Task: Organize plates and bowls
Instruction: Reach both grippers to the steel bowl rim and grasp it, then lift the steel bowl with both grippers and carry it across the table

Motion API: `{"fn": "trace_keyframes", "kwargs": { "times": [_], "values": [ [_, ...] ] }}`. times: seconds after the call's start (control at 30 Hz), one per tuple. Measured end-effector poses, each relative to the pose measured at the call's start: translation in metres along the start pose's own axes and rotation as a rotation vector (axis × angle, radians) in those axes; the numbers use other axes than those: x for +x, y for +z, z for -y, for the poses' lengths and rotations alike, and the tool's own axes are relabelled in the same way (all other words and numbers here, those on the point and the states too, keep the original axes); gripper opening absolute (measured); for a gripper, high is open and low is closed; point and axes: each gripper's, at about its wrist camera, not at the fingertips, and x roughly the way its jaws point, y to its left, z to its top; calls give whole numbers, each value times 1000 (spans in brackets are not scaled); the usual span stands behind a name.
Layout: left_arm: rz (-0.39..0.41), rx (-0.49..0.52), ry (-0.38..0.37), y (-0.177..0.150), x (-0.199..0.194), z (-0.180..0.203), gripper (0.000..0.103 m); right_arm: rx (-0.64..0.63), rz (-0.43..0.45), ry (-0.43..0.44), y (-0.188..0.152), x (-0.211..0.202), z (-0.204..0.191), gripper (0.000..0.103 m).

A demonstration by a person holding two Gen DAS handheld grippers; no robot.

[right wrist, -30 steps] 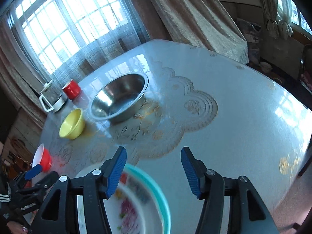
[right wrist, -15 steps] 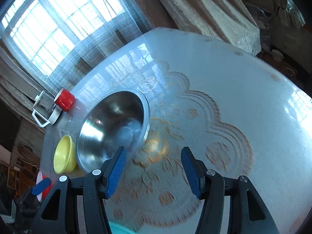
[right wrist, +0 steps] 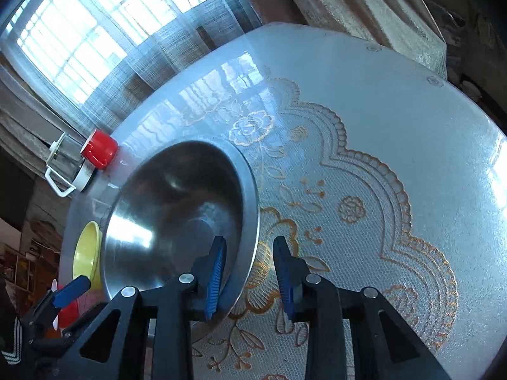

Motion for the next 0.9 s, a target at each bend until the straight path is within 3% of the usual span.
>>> {"fn": "trace_keyframes", "kwargs": {
  "times": [0.4, 0.47, 0.53, 0.63, 0.7, 0.8, 0.9],
  "values": [
    [32, 10, -28, 11, 10, 19, 82, 10, 23, -18, -23, -15, 23, 28],
    [50, 26, -30, 13, 12, 24, 76, 17, 31, -14, -26, -17, 25, 28],
    [51, 54, -22, 14, 17, 28, 54, 18, 37, -11, -28, -18, 27, 27],
    [19, 101, -20, 14, 27, 33, 31, -1, 43, -17, -31, -19, 25, 28],
    [20, 128, -10, 12, 28, 38, 27, 1, 43, -2, -34, -20, 23, 28],
    [35, 165, 11, 9, 26, 43, 26, -19, 43, 4, -38, -22, 20, 18],
    [30, 164, 13, 6, 23, 42, 26, -33, 47, -27, -45, -27, 14, 18]
  ]
}}
